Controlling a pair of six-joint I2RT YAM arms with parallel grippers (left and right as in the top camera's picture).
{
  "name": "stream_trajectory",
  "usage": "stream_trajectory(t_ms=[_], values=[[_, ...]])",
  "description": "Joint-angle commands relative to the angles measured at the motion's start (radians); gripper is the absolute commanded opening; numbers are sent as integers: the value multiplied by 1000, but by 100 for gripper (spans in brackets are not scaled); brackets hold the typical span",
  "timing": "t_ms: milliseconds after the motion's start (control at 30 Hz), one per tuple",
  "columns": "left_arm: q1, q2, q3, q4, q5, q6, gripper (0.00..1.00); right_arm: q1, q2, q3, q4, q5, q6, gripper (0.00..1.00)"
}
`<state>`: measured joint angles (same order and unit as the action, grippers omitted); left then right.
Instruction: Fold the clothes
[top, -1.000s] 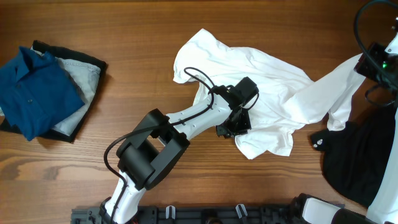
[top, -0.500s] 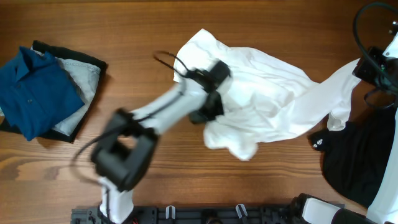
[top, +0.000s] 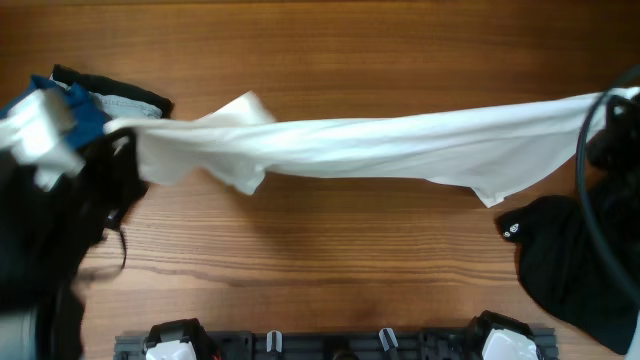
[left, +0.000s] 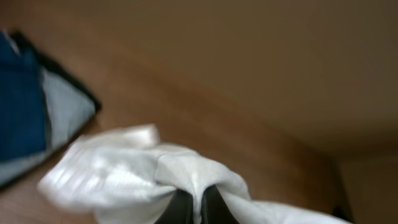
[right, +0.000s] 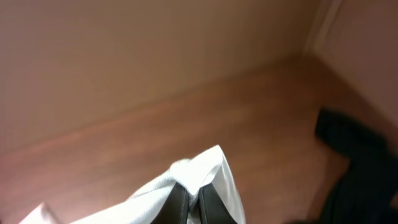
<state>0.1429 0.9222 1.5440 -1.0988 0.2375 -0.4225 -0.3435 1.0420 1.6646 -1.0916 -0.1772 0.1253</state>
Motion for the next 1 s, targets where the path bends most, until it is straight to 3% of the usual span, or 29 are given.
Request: stream_trajectory(t_ms=[0,233,400,467,567,667,767,867,967], values=[[30,-112,52,40,31,22,4,-4,-103,21,54,0,-16,4],[30,-24,53,61,5,27,4,-4,-58,20,147,-9,-18,4],[29,267,53,140,9,27,4,-2,233,20,180,-140,-49,4],[29,446,53,232,12,27,4,16,403,20,238,-165,-47,4],[29,668,53,481,81,26,4,72,610,20,498,-195,2,4],[30,790,110,763,114,-89,4,111,671,21,816,-194,171,4],[34,794,241,913,114,-175,4,113,646,88,981,-181,313,4],[47,795,421,917,114,-196,4,113,635,222,954,-154,303,4],[70,791,618,675,131,-166,4,113,630,354,747,-103,220,4]])
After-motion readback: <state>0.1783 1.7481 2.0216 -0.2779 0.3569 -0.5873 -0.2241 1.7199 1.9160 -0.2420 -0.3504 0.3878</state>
